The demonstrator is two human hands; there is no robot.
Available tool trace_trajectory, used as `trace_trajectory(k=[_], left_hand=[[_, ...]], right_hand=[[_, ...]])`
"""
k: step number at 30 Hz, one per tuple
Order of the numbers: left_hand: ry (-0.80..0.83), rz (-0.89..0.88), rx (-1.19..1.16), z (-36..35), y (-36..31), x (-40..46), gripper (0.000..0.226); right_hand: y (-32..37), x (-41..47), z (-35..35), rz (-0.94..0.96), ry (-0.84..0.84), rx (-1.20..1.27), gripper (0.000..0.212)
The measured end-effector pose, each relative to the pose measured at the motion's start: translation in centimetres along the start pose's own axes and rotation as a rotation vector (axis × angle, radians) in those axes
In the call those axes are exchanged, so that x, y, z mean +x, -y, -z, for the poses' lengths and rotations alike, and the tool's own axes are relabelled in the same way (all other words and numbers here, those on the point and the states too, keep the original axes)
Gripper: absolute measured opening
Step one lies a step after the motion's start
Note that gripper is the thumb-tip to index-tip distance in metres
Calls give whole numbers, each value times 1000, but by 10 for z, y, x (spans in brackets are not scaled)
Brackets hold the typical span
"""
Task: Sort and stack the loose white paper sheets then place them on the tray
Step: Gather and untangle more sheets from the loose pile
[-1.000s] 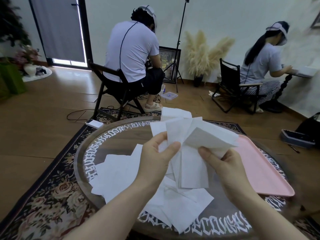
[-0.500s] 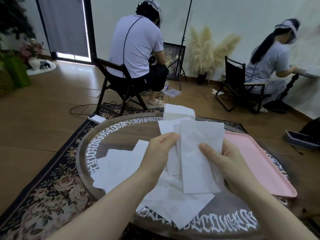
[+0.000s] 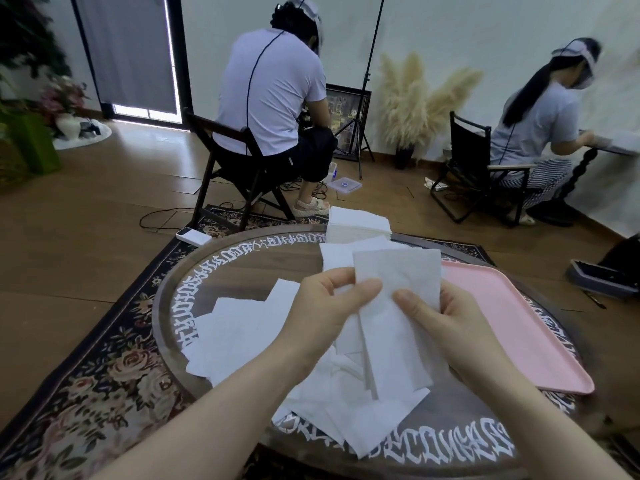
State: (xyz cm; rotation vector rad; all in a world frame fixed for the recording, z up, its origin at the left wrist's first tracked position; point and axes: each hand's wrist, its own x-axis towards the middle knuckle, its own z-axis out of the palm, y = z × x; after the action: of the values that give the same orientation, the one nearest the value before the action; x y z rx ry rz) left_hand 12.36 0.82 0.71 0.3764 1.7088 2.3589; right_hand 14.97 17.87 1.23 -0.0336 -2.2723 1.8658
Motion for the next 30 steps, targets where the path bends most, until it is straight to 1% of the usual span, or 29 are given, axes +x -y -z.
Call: trace_trajectory(k=[2, 3, 5, 6, 7, 8, 10, 11, 12, 14, 15, 17, 18, 20, 23, 25, 26, 28, 30], left_hand=[[-32, -42, 58, 1, 1, 1, 13], [-39, -72, 104, 2, 1, 2, 15], [-10, -146, 272, 6, 2, 3, 16], [21, -178, 371, 6, 2, 3, 16], [53, -202, 438, 7, 4, 2, 14], [79, -212, 463, 7, 5, 2, 12], [94, -227, 471, 6, 7, 1, 14], [88, -225, 446, 7, 7, 1, 13], [75, -210, 384, 7, 6, 1, 8], [39, -171, 227, 8, 3, 2, 6], [19, -162, 180, 9, 2, 3, 12], [3, -160, 173, 10, 1, 3, 33], [10, -154, 161, 8, 1, 3, 35], [15, -142, 99, 4, 3, 3, 23], [-8, -175, 40, 2, 1, 3, 60], [-55, -207, 26, 3, 1, 4, 72], [-76, -217, 21, 3, 0, 4, 73], [-87, -250, 47, 4, 1, 5, 67], [-99, -269, 75, 4, 1, 4, 58]], right_hand=[[2, -2, 0, 77, -16, -33, 15], [4, -2, 0, 169, -60, -94, 21], [13, -1, 5, 442, -186, -347, 37], [17, 0, 8, 566, -202, -470, 45], [19, 1, 10, 630, -170, -559, 49], [20, 1, 11, 626, -109, -609, 49], [18, 1, 11, 498, 0, -639, 40], [16, 2, 11, 436, 23, -606, 35], [14, 3, 12, 379, 22, -518, 33], [11, 6, 19, 234, -4, -214, 36], [9, 7, 22, 159, 24, -61, 39], [2, 6, 24, 25, 140, 155, 47], [-1, 5, 23, -22, 177, 223, 45], [-4, 3, 18, -55, 168, 279, 39], [-4, 3, 13, -47, 83, 346, 39], [-5, 3, 10, -111, 30, 455, 39], [-6, 2, 7, -161, 30, 498, 39], [-7, 0, 2, -248, 92, 541, 41], [-6, -1, -2, -259, 134, 545, 45]])
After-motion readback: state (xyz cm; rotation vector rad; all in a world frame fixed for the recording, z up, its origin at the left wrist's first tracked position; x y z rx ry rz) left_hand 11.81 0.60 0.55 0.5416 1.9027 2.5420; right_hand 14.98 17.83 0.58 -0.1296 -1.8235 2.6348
